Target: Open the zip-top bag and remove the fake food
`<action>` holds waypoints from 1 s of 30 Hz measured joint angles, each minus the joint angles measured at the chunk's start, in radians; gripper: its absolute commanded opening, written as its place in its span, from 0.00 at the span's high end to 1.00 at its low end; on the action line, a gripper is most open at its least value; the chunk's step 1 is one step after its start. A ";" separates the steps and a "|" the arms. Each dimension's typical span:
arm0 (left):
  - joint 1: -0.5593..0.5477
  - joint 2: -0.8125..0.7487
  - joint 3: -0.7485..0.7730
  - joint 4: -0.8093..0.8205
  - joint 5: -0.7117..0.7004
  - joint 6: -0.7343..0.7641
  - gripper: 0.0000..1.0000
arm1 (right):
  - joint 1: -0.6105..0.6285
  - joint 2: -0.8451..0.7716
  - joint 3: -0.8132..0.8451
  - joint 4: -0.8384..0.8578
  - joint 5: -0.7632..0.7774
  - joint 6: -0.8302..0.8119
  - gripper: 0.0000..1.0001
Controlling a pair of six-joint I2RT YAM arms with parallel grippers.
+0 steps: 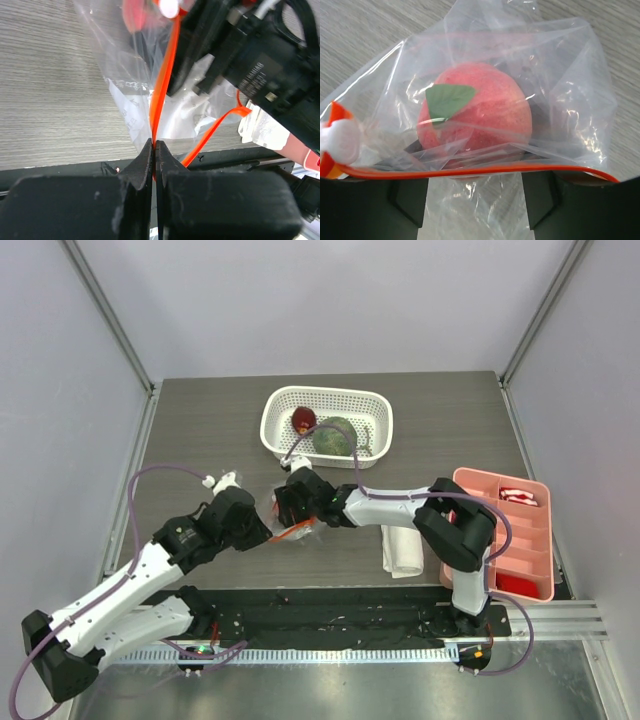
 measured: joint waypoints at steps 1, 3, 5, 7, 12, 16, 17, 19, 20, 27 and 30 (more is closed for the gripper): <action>0.000 0.000 0.000 0.000 -0.001 0.000 1.00 | 0.000 -0.013 -0.002 -0.019 0.002 -0.003 0.67; 0.000 0.005 0.005 -0.005 -0.002 0.004 1.00 | -0.001 -0.046 -0.003 -0.058 0.003 -0.008 0.71; 0.000 0.018 0.019 -0.009 -0.003 0.010 1.00 | -0.003 -0.094 -0.002 -0.111 0.002 -0.008 0.73; 0.000 0.035 0.037 -0.010 -0.009 0.023 1.00 | -0.006 -0.138 0.000 -0.162 -0.003 -0.008 0.74; 0.000 0.095 0.094 -0.008 -0.020 0.065 1.00 | -0.010 -0.226 0.046 -0.331 -0.050 0.030 0.73; 0.000 0.149 0.128 0.010 -0.014 0.091 1.00 | -0.018 -0.237 0.153 -0.478 -0.110 0.140 0.71; 0.000 0.161 0.128 0.024 -0.006 0.095 1.00 | -0.021 -0.247 0.172 -0.501 -0.131 0.181 0.70; 0.000 0.177 0.128 0.043 0.009 0.106 1.00 | -0.029 -0.255 0.202 -0.534 -0.162 0.236 0.70; 0.000 0.182 0.128 0.053 0.014 0.110 1.00 | -0.035 -0.256 0.219 -0.544 -0.185 0.269 0.70; 0.000 0.201 0.129 0.103 0.037 0.141 1.00 | -0.111 -0.286 0.230 -0.578 -0.309 0.435 0.74; 0.000 0.207 0.129 0.106 0.032 0.141 1.00 | -0.145 -0.320 0.230 -0.578 -0.380 0.480 0.74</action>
